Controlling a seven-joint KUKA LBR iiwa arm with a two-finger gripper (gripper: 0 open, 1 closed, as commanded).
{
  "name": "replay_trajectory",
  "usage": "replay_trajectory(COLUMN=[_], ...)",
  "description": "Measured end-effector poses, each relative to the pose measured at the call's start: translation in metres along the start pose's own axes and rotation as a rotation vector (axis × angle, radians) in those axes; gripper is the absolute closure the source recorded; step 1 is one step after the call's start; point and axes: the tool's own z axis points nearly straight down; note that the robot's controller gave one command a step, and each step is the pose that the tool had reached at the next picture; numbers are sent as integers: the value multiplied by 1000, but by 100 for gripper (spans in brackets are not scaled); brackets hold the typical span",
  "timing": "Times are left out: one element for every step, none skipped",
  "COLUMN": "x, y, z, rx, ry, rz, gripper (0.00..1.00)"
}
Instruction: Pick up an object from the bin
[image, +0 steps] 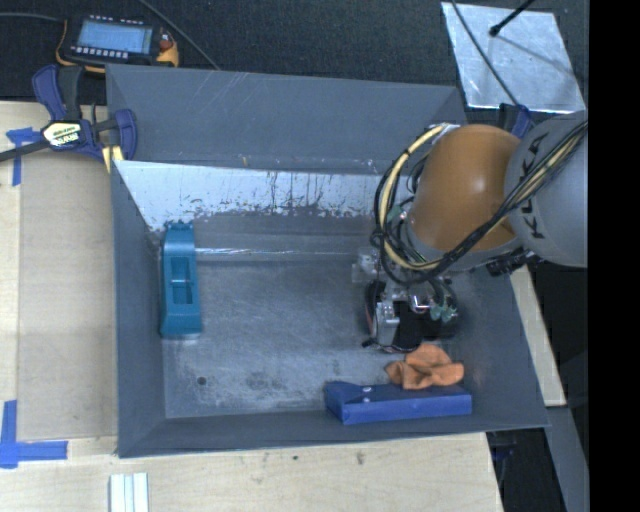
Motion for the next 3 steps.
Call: replay_trajectory(x=[-2, 3, -6], y=[0, -16, -72], z=[-5, 18, -1], rx=[0, -2, -1], ry=[-8, -17, 2], rz=[0, 63, 126], gripper=[0, 0, 0])
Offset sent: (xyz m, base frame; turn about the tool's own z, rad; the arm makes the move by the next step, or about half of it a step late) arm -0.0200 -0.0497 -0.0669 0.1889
